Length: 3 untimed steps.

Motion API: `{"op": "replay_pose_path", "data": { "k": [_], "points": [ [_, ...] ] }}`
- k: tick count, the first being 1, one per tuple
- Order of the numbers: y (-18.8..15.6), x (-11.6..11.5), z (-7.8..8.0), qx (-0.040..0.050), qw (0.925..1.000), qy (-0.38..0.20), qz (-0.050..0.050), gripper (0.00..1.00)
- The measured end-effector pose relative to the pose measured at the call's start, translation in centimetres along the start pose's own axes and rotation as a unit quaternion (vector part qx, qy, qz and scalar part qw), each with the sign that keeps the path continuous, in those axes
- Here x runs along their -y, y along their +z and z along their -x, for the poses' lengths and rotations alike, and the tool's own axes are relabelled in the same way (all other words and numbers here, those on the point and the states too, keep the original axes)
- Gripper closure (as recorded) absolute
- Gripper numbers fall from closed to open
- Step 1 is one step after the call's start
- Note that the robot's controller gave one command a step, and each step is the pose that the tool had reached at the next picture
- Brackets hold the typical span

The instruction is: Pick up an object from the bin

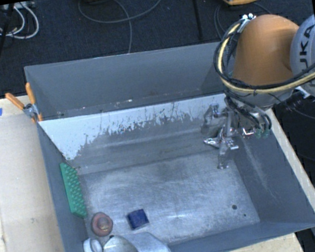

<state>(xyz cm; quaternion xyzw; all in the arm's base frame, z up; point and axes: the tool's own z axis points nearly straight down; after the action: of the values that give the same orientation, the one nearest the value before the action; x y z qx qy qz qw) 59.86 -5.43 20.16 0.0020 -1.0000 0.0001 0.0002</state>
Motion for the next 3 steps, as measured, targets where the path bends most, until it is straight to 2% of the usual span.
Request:
{"op": "replay_pose_path", "data": {
  "k": [1, 2, 3],
  "points": [
    [9.2, -4.8, 1.9, -0.0036, 0.9999, -0.014, 0.001, 0.00],
    [11.7, -10.1, -6.3, -0.0053, 0.9995, -0.032, 0.002, 0.00],
    [8.2, -20.7, -9.7, 0.0004, 0.9900, -0.141, 0.002, 0.00]
  ]
}}
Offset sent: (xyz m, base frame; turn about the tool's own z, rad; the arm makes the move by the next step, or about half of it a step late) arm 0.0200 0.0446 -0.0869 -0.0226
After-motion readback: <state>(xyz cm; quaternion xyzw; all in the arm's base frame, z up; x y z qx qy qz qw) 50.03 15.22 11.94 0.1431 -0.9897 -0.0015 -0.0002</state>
